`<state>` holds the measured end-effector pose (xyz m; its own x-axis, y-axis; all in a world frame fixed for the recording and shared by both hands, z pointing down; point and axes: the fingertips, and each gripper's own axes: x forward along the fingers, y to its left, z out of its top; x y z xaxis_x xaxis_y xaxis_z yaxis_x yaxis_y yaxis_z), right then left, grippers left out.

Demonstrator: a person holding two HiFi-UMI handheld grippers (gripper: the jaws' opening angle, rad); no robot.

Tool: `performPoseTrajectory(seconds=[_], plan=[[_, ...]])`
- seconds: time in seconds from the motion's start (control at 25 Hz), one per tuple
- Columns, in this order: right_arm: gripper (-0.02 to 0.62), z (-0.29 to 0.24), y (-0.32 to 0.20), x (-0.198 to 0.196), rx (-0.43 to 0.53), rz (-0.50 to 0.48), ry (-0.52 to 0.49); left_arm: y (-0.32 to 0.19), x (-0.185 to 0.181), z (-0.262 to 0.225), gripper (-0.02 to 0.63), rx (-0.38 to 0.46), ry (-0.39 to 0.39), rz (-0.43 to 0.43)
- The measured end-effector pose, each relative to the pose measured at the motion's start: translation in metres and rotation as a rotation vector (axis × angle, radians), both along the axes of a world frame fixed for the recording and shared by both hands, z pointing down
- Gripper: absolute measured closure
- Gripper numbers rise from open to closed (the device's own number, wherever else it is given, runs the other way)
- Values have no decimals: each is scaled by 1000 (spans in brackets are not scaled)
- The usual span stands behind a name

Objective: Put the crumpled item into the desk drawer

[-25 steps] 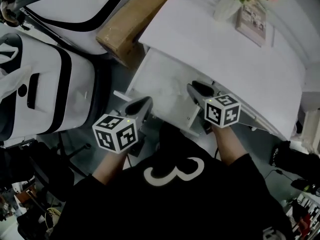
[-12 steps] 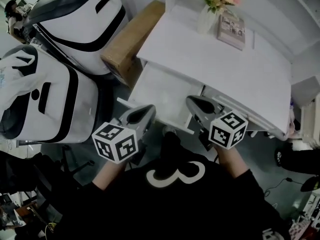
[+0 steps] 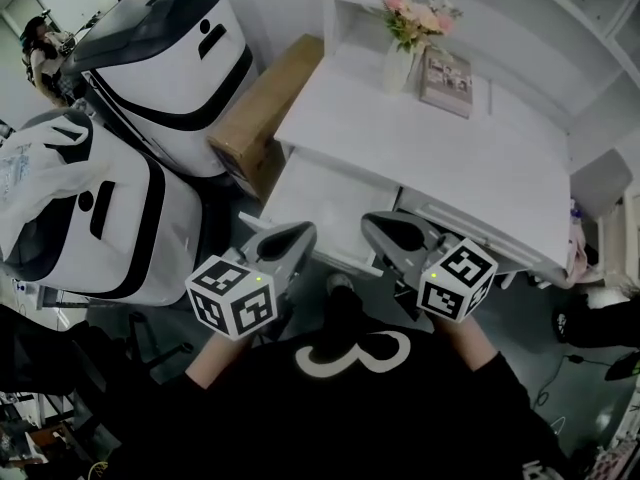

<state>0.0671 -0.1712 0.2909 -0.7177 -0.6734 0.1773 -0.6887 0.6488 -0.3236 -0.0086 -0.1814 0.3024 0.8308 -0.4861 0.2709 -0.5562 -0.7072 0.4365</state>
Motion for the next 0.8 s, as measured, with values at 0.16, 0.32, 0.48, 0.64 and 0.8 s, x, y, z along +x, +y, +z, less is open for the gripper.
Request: performPoseTrajectory(seconds=[0.16, 0.32, 0.48, 0.64, 0.8], plan=[[594, -6, 6, 0, 10, -17, 3, 7, 1, -9, 595, 33, 0, 14], [594, -2, 10, -2, -5, -23, -2, 8, -1, -12, 595, 42, 2, 10], [593, 3, 12, -5, -20, -33, -17, 12, 2, -10, 595, 48, -2, 16], [593, 8, 14, -3, -30, -31, -17, 15, 6, -5, 595, 37, -3, 23], [594, 12, 12, 1, -43, -24, -23, 13, 12, -2, 595, 29, -2, 32]])
